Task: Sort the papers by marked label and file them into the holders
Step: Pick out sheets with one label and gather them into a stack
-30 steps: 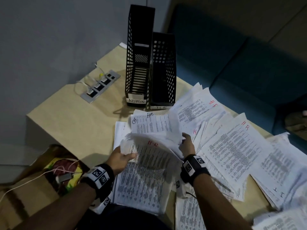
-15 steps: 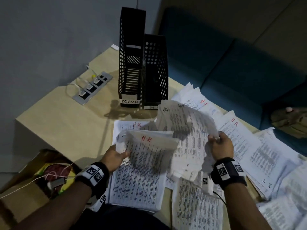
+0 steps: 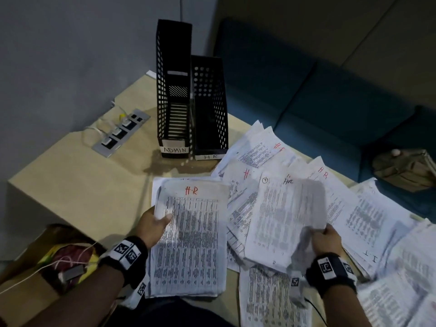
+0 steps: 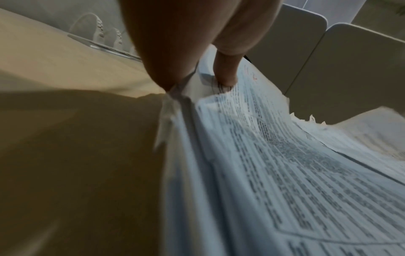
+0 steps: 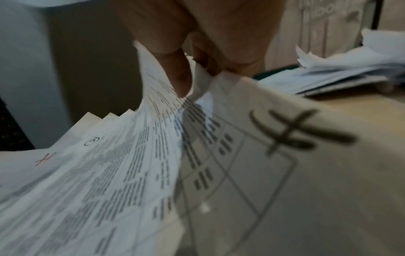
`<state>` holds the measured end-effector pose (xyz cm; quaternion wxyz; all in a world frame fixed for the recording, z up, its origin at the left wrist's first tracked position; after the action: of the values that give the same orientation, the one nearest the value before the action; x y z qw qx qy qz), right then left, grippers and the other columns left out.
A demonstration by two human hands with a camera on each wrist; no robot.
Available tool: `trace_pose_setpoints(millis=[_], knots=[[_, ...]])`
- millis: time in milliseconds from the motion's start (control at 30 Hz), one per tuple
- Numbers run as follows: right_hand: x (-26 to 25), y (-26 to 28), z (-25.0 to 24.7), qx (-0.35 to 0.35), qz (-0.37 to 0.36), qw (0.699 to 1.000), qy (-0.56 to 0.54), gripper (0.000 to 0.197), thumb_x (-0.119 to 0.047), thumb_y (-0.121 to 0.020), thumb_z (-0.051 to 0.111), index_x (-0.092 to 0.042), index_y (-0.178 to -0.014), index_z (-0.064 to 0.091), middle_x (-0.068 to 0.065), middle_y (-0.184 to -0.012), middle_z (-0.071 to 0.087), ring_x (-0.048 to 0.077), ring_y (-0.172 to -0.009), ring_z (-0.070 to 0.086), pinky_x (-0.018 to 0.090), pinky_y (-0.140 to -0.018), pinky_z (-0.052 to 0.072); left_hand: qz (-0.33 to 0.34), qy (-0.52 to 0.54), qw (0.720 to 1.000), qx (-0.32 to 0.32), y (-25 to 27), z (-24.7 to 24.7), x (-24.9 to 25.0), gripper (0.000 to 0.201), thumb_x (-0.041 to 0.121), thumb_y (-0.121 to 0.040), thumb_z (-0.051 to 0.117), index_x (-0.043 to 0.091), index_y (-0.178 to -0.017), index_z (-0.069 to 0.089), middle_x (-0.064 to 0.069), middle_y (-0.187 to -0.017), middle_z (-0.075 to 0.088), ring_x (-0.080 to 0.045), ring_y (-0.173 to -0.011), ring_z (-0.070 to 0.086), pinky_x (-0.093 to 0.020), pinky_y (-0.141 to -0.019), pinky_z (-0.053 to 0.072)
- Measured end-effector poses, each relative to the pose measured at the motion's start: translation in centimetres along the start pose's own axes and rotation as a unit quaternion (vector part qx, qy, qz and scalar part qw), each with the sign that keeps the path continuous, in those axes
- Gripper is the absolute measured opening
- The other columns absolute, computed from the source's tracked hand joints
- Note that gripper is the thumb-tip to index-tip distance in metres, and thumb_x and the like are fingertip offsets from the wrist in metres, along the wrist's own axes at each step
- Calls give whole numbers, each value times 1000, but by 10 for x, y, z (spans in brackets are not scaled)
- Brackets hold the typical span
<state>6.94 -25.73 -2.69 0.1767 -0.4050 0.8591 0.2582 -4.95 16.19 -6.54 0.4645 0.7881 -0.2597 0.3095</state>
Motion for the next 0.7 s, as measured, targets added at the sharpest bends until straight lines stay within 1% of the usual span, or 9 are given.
trace_pose_setpoints(millis=[67, 167, 233, 300, 367, 500, 567, 633, 700], knots=[[2, 1, 5, 6, 9, 1000, -1, 26, -21, -85, 65, -1, -101, 64, 20, -92, 67, 34, -82, 60, 36, -75, 49, 5, -14, 1000, 1, -1, 1, -4, 27, 30, -91, 60, 12, -110, 63, 11, -47, 46, -16, -48, 44, -27, -56, 37], [-3, 19, 13, 27, -5, 1000, 5, 26, -19, -84, 68, 0, -102, 68, 21, -104, 67, 36, -94, 62, 34, -80, 47, 19, -15, 1000, 2, -1, 3, -7, 20, 32, -90, 60, 20, -106, 62, 9, -46, 49, -19, -48, 47, -29, -57, 41], [-5, 34, 21, 42, -108, 991, 73, 20, -18, -77, 74, -4, -92, 73, 19, -116, 60, 38, -105, 54, 40, -83, 47, 26, -20, 999, 8, 0, 5, -7, 17, 31, -90, 60, 23, -105, 60, 6, -53, 53, -21, -54, 52, -30, -59, 44], [-1, 47, 32, 46, -229, 960, 155, 16, -17, -71, 78, -12, -86, 74, 17, -123, 55, 39, -113, 46, 49, -85, 44, 26, -25, 999, 12, 1, 6, -7, 16, 31, -90, 61, 23, -104, 59, 4, -56, 54, -21, -56, 53, -29, -59, 43], [4, 54, 37, 65, -263, 947, 175, 17, -17, -70, 77, -14, -86, 73, 17, -128, 53, 39, -115, 44, 52, -86, 43, 23, -25, 999, 15, 1, 6, -8, 16, 32, -89, 62, 20, -100, 61, 0, -58, 56, -22, -55, 53, -28, -57, 42], [-5, 54, 31, 144, -218, 955, 142, 25, -23, -83, 62, -2, -95, 68, 23, -128, 48, 42, -110, 42, 54, -85, 42, 16, -14, 1000, 13, 0, 5, -10, 11, 31, -89, 62, 21, -92, 59, -3, -60, 55, -22, -55, 52, -28, -58, 43], [-10, 48, 34, 76, -186, 974, 110, 24, -21, -88, 58, -1, -95, 68, 25, -125, 49, 41, -111, 43, 48, -91, 42, 21, -10, 1000, 10, -1, 5, -10, 11, 30, -89, 63, 20, -89, 58, -3, -58, 55, -22, -53, 51, -28, -57, 43], [-15, 42, 40, -17, -93, 994, 57, 25, -23, -90, 57, -2, -100, 67, 24, -130, 45, 38, -120, 41, 41, -100, 40, 20, -5, 1000, 8, -2, 4, -12, 12, 28, -88, 64, 17, -89, 59, -3, -57, 56, -21, -52, 51, -28, -57, 43], [-19, 39, 44, -37, -45, 997, 58, 32, -28, -90, 58, -1, -105, 67, 26, -127, 51, 41, -117, 47, 41, -101, 42, 20, 2, 1000, 7, -4, 4, -15, 15, 28, -88, 64, 15, -94, 61, -3, -59, 57, -21, -54, 52, -29, -58, 43]])
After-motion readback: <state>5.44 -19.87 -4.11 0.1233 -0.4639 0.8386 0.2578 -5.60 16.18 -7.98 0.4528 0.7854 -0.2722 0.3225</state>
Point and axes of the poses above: each hand's wrist, its own y-axis away from the middle knuckle, its own z-axis out of the palm, x = y × z, the point moved 1 cm from there along -y, towards the middle knuckle
